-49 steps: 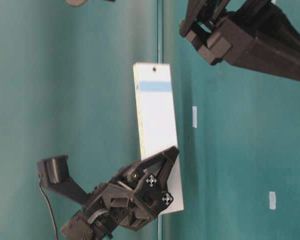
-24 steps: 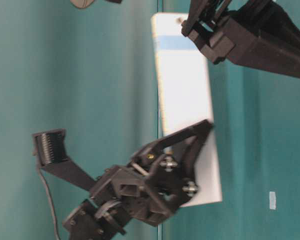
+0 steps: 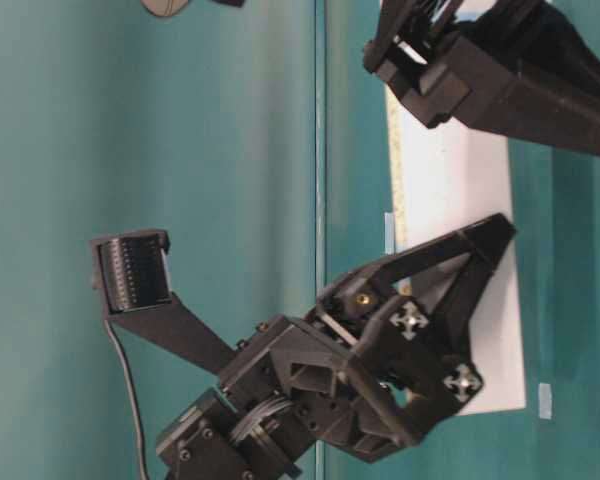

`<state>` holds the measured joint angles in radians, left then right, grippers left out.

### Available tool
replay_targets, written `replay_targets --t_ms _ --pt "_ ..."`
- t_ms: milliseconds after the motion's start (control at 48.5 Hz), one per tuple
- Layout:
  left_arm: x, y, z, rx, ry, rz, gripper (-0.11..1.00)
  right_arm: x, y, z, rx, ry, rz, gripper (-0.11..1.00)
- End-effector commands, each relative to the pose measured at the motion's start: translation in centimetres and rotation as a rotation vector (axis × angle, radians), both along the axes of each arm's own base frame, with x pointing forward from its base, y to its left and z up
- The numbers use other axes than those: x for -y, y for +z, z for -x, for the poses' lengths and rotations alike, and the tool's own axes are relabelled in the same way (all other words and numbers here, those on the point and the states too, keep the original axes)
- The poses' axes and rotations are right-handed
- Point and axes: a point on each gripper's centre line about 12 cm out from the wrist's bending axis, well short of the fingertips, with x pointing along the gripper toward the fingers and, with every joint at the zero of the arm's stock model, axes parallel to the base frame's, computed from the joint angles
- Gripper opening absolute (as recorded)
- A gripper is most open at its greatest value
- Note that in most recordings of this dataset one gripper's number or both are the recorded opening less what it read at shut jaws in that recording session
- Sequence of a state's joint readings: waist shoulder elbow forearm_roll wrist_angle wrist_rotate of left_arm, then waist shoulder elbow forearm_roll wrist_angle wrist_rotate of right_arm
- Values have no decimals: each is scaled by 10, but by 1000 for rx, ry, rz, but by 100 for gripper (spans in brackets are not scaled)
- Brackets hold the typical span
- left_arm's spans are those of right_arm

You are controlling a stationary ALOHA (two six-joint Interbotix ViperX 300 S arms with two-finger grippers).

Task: Move the wooden board into place and insert the rod into its hole.
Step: 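Slide the held board right and align it horizontally at center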

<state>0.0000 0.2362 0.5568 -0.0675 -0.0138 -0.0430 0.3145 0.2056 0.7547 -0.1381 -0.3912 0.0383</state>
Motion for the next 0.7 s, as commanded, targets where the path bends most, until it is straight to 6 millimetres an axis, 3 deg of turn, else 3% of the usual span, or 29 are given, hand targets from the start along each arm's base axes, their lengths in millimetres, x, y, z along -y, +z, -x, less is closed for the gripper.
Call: replay_targets --t_ms 0,412,680 --pt "2 12 -6 40 5 10 22 -3 20 -6 55 1 -19 90" --pt "-14 2 -3 9 48 16 22 -3 19 -6 44 0 -15 90" --pt "-5 1 -1 3 28 16 22 -3 18 -5 42 0 -14 90"
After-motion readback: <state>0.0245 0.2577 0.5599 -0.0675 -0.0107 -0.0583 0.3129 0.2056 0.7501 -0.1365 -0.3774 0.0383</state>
